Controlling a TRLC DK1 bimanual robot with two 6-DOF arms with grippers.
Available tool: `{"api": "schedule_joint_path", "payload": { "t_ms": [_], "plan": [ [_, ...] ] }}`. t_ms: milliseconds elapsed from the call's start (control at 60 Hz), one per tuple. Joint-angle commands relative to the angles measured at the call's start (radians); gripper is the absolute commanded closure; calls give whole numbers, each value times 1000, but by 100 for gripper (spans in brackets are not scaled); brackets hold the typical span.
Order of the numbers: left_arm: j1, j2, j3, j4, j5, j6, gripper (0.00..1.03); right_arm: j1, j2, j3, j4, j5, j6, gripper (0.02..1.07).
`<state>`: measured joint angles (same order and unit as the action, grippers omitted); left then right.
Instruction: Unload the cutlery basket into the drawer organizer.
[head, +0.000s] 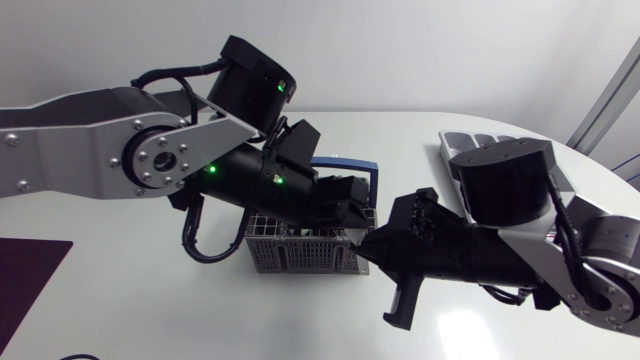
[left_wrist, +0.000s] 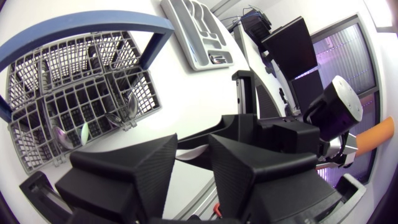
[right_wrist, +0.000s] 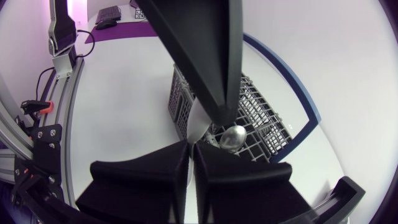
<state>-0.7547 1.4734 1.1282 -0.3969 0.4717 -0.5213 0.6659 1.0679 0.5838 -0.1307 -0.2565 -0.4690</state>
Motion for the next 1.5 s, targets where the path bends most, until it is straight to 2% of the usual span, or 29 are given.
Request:
{"api": "schedule_joint_path", "payload": {
  "t_ms": [0, 417, 517, 650, 833, 1167, 1483],
  "plan": [
    [9, -13, -10, -19, 28, -23, 52, -3, 6, -33, -7, 22, 24, 101],
    [109, -33, 45, -174, 28, 12, 52, -61, -95, -68, -58, 23, 6, 101],
    [110, -44, 54, -214, -16, 40, 52, -100, -135, -76, -86, 22, -11, 101],
    [104, -59, 58, -263, -122, 63, 52, -169, -178, -88, -112, 19, -43, 101],
    [109, -68, 54, -327, -188, 90, 52, -315, -221, -101, -142, -24, -108, 101],
    [101, -90, 21, -350, -309, 122, 52, -589, -240, -91, -185, -151, -249, 101],
    [106, -102, -4, -350, -340, 136, 52, -870, -161, -45, -222, -296, -425, 101]
  ]
}}
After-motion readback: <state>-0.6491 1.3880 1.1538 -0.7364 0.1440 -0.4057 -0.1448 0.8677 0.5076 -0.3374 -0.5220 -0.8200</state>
